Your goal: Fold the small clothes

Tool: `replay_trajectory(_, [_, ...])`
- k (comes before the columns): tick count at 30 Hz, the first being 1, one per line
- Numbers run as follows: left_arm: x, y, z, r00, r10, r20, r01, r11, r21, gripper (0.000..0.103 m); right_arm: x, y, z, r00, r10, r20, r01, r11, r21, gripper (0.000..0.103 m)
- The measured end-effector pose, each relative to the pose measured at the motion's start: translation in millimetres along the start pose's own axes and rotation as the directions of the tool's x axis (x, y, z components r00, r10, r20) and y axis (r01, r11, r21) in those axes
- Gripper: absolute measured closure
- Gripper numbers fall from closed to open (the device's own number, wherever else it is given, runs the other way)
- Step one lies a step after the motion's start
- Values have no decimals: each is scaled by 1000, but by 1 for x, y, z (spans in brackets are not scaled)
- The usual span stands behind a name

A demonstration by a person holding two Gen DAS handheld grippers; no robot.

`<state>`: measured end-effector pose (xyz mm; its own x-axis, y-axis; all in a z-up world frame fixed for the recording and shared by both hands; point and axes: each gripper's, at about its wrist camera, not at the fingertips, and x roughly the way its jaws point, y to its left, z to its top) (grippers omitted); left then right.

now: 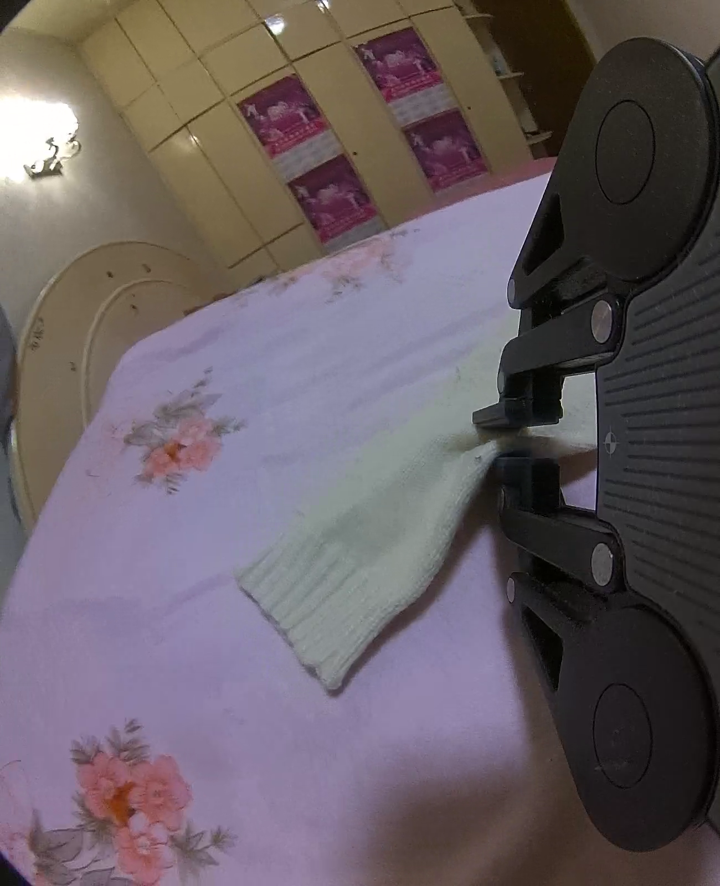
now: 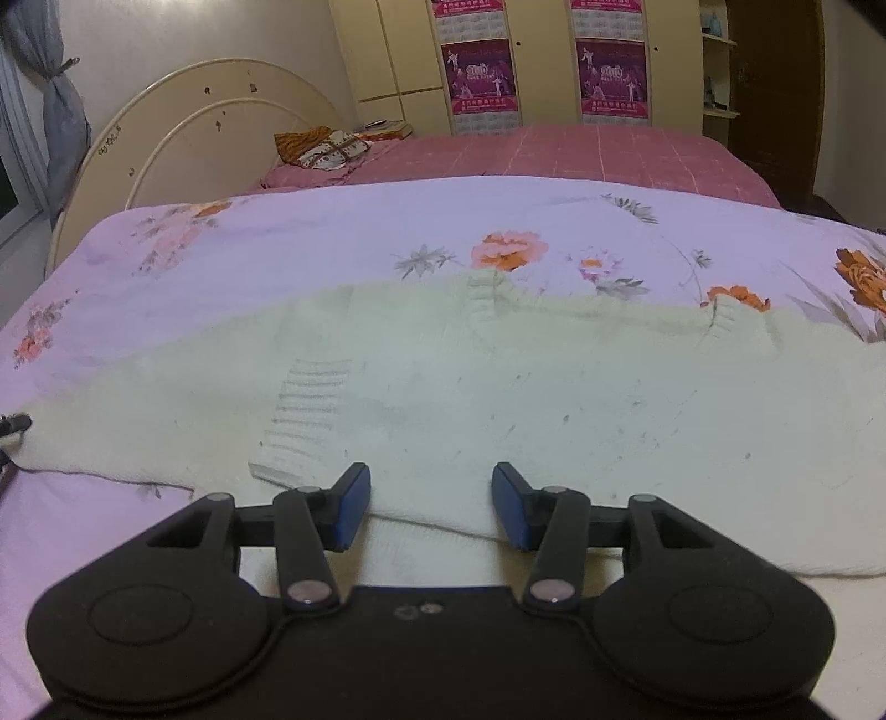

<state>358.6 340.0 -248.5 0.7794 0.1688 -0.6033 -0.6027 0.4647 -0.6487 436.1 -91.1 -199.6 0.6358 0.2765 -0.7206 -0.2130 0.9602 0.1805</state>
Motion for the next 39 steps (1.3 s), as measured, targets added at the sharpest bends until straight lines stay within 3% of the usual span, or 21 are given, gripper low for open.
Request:
replay_trajectory(4, [-20, -39, -6, 996, -81, 40, 74, 986, 152, 95, -4, -4, 1, 1000, 4, 17, -5, 1000, 11, 55])
replay_trajectory(7, [-32, -92, -22, 983, -186, 3, 176, 934, 310, 99, -6, -12, 1, 1000, -4, 25, 3, 1000, 22, 55])
replay_trajectory(10, [-36, -153, -55, 954, -287, -92, 296, 837, 460, 99, -9, -25, 0, 999, -16, 36, 14, 998, 54, 55])
replay_trajectory(12, [-35, -193, -87, 929, -327, -174, 368, 756, 542, 99, -14, -34, -1, 998, -35, 48, 31, 997, 74, 55])
replay_trajectory(15, [-27, -241, -142, 880, -354, -316, 475, 643, 601, 99, -23, -54, -4, 996, -58, 60, 52, 993, 109, 55])
replay_trajectory(18, [-17, -273, -201, 834, -319, -451, 550, 554, 625, 99, -38, -78, -9, 993, -91, 78, 79, 986, 143, 55])
replay_trajectory(22, [1, -293, -257, 824, -189, -535, 553, 476, 684, 98, -54, -113, -23, 990, -122, 70, 105, 973, 205, 55])
replay_trajectory(24, [-1, -298, -269, 822, -124, -556, 541, 476, 693, 96, -60, -124, -29, 991, -117, 63, 101, 970, 222, 55])
replay_trajectory(25, [-14, -298, -275, 815, -132, -564, 551, 478, 684, 76, -62, -127, -31, 992, -107, 63, 90, 969, 228, 55])
replay_trajectory(26, [-27, -295, -279, 809, -152, -567, 562, 479, 674, 40, -65, -130, -33, 993, -93, 66, 75, 970, 233, 55])
replay_trajectory(27, [-36, -295, -275, 813, -174, -555, 562, 481, 673, 24, -68, -131, -34, 994, -76, 72, 57, 971, 234, 55])
replay_trajectory(28, [-45, -292, -270, 829, -204, -522, 548, 485, 681, 10, -69, -131, -35, 995, -60, 76, 41, 971, 236, 55])
replay_trajectory(30, [-60, -285, -260, 855, -235, -462, 514, 489, 704, 9, -71, -130, -34, 996, -17, 83, -4, 970, 244, 52])
replay_trajectory(31, [-62, -278, -256, 864, -220, -453, 498, 499, 709, 9, -70, -129, -32, 996, 5, 89, -27, 968, 249, 45])
replay_trajectory(33, [-63, -266, -241, 897, -183, -401, 433, 535, 725, 9, -69, -122, -28, 995, 26, 97, -49, 969, 241, 39])
replay_trajectory(36, [-63, -239, -214, 950, -120, -289, 303, 587, 751, 9, -63, -98, -19, 994, 49, 95, -64, 985, 159, 41])
replay_trajectory(39, [-59, -212, -195, 979, -59, -195, 190, 618, 763, 9, -56, -68, -12, 992, 85, 95, -91, 994, 65, 41])
